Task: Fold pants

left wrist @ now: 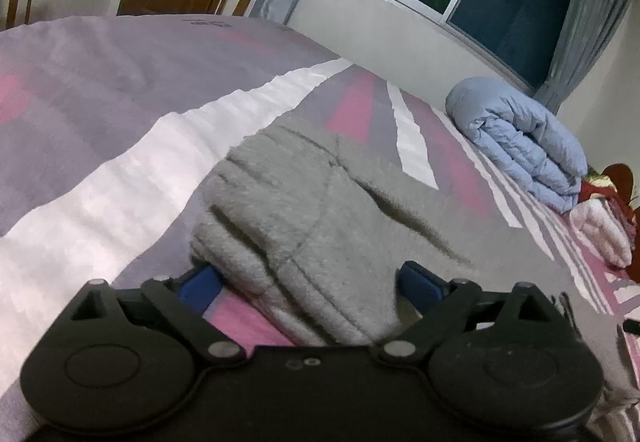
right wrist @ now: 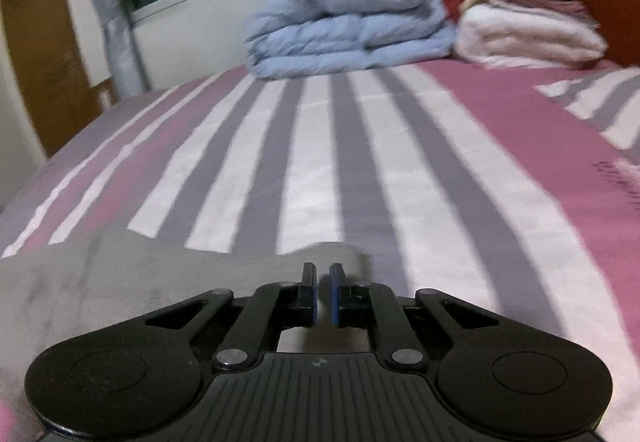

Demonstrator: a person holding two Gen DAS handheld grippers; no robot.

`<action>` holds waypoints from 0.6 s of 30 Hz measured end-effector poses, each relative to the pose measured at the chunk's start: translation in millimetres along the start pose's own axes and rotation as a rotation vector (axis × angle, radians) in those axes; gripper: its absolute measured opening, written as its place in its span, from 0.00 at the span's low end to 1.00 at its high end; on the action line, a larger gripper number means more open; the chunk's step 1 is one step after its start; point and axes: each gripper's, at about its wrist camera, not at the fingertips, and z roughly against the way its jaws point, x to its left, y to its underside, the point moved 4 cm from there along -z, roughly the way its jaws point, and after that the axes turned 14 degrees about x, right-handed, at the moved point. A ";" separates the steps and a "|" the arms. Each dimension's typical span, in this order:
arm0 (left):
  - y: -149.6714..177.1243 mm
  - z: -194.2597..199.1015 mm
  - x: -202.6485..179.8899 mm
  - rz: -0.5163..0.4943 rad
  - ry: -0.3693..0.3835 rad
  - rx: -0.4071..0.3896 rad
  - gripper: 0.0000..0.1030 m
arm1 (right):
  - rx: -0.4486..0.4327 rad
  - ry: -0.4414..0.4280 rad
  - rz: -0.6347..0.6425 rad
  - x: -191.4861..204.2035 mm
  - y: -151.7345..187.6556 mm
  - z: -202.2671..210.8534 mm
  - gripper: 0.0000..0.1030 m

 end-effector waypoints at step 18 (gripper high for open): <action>1.5 -1.6 -2.2 -0.021 -0.007 0.009 0.91 | 0.024 0.092 -0.065 -21.0 25.8 -0.2 0.00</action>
